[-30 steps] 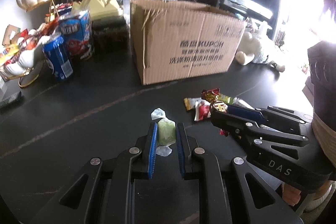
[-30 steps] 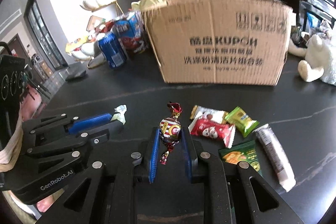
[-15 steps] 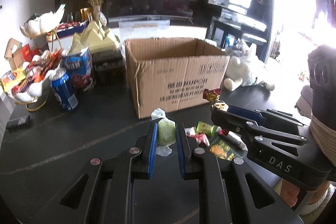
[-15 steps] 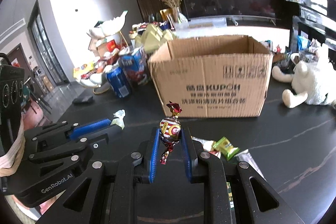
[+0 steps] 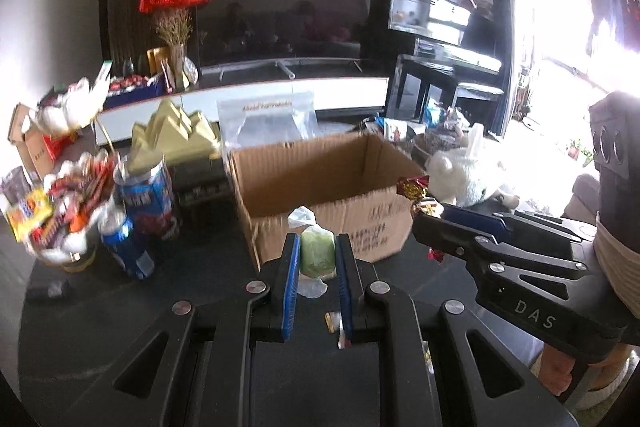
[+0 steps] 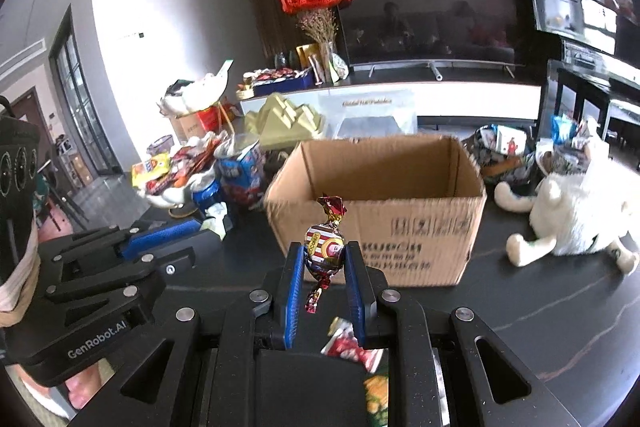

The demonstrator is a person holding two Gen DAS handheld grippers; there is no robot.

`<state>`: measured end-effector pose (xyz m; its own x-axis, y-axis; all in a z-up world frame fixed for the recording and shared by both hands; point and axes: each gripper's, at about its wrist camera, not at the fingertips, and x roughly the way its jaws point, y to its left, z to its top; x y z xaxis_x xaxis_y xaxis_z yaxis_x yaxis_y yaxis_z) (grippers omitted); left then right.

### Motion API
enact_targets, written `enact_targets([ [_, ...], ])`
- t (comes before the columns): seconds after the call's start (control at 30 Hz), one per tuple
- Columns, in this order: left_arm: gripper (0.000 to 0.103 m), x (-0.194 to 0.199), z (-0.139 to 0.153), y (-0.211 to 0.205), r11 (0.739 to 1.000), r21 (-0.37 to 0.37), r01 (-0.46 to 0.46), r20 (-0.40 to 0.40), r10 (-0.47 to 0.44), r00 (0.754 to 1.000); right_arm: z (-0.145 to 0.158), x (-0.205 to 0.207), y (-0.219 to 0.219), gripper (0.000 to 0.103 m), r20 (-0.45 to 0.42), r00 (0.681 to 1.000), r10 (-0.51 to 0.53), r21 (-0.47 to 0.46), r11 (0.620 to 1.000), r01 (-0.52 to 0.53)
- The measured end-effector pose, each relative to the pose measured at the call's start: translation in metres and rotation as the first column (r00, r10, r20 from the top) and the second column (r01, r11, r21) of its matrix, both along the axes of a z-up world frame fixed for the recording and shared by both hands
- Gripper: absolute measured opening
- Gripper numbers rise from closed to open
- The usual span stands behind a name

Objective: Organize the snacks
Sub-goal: 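Carry both candies over the box and open both grippers to drop them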

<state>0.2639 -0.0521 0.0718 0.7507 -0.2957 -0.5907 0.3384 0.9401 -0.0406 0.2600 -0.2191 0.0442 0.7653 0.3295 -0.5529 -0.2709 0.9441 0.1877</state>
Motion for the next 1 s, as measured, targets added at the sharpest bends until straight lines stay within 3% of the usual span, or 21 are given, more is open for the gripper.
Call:
enact_targets([
  [0.37,0.019,0.047,0.026,-0.011,1.000,0.011,-0.023,0.008,0.023,1.000,0.032,0.047,-0.014,0.022,-0.020,1.000,-0.024,-0.006,1.000,0.024],
  [0.87,0.019,0.111,0.015,-0.028,0.998,0.050,-0.045,-0.016,0.046,0.999,0.025,0.100,-0.021,0.022,-0.048,0.998,-0.046,-0.029,0.999,0.044],
  [0.9,0.024,0.115,0.014,-0.030,0.997,0.057,-0.056,-0.013,0.057,0.998,0.024,0.102,-0.022,0.023,-0.047,0.998,-0.052,-0.029,0.998,0.050],
  [0.93,0.037,0.117,0.014,-0.030,0.996,0.064,-0.066,-0.013,0.067,0.998,0.024,0.105,-0.023,0.023,-0.045,0.997,-0.060,-0.033,0.998,0.059],
  [1.0,0.042,0.117,0.013,-0.029,0.994,0.067,-0.090,-0.014,0.091,0.996,0.023,0.108,-0.024,0.035,-0.051,0.996,-0.073,-0.046,0.996,0.070],
])
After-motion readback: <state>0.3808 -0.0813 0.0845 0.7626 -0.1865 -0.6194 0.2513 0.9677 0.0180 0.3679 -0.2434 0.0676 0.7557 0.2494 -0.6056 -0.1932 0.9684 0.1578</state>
